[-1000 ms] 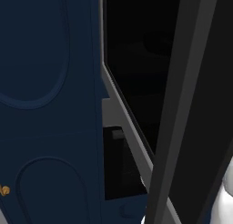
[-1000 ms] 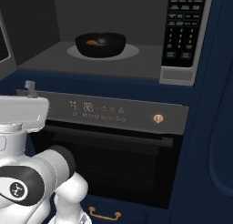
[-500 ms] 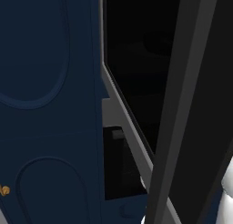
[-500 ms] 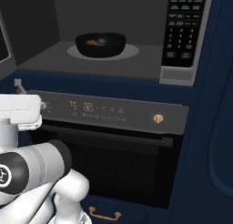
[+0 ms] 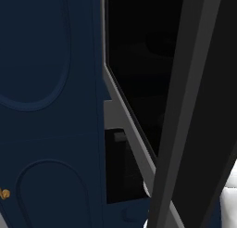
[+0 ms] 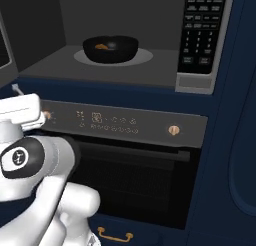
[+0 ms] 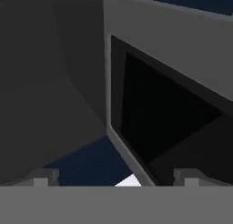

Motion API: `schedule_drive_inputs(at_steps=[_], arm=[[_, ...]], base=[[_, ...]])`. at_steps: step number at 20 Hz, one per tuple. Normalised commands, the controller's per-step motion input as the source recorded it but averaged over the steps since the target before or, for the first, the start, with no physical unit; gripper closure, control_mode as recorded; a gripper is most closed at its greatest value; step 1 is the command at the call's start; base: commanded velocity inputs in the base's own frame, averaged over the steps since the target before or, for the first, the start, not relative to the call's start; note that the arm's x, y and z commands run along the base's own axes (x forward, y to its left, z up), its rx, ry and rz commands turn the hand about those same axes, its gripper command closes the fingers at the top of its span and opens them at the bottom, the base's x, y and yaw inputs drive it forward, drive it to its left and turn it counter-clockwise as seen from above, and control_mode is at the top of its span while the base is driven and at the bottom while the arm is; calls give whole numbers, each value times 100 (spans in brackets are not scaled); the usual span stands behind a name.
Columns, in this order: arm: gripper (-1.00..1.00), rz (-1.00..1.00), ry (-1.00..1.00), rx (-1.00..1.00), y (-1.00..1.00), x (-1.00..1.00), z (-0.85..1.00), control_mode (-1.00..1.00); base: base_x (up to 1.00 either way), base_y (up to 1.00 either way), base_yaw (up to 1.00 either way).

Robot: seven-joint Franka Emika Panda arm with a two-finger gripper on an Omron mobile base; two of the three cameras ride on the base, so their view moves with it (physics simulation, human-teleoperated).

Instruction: Pick the mushroom from the sink and place it in the bowl. Then pick the bowl and place it in the microwave. Then close the microwave door and press the start button.

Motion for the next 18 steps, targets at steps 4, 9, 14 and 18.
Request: schedule_drive_inputs(at_steps=[4,9,14,18], arm=[[-100,0,0,-34,56,5,-100,-100],[-100,-3,0,-23,80,-2,-100,-100],[-100,-7,0,-19,82,-23,-97,-100],[-100,-19,0,0,68,-42,-26,-100]], base=[[0,0,0],[0,0,0],[0,0,0],[0,0,0]])
